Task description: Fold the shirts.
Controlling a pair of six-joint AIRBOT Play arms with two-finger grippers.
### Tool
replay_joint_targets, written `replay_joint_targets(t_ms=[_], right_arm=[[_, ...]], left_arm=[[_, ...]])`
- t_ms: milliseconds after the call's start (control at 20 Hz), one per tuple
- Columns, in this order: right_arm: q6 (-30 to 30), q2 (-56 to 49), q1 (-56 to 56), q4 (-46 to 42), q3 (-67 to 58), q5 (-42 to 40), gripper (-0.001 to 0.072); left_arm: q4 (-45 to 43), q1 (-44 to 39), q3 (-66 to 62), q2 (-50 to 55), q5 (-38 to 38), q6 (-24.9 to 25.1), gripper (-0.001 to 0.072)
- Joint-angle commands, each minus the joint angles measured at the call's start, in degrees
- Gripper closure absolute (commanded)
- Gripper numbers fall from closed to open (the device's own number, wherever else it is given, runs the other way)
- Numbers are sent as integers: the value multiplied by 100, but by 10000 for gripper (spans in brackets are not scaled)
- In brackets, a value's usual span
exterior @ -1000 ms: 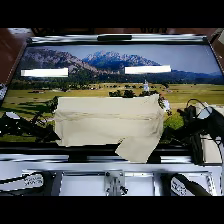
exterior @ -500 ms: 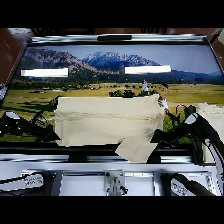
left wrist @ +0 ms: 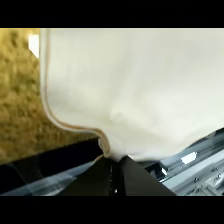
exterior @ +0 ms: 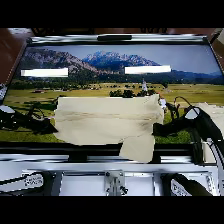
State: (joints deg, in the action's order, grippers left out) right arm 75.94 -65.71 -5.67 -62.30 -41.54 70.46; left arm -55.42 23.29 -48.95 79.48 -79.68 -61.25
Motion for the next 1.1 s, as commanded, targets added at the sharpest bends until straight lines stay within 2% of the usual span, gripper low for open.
replay_joint_targets(t_ms=[0,200,500,700,900,950,1000,1050], right_arm=[[-177,46,15,-13,-817,-17,653],[-20,-800,20,-15,-2100,-358,653],[286,-2433,26,179,-3810,-688,653],[365,-3224,76,352,-4382,-988,652],[533,-3595,192,328,-4417,-1191,649],[531,-3628,190,323,-4417,-1198,610],[531,-3635,184,317,-4417,-1213,371],[391,-3595,166,334,-4444,-1099,150]], left_arm=[[149,-11,-898,-11,-42,-4,674],[367,-46,-1818,264,284,-278,674],[1202,-90,-2892,1526,496,-765,674],[1200,-315,-3237,2157,654,-870,674],[1198,-551,-3252,2500,951,-876,673],[1198,-573,-3252,2559,949,-892,673],[1198,-573,-3252,2592,925,-966,664],[1196,-549,-3254,2586,828,-981,511]])
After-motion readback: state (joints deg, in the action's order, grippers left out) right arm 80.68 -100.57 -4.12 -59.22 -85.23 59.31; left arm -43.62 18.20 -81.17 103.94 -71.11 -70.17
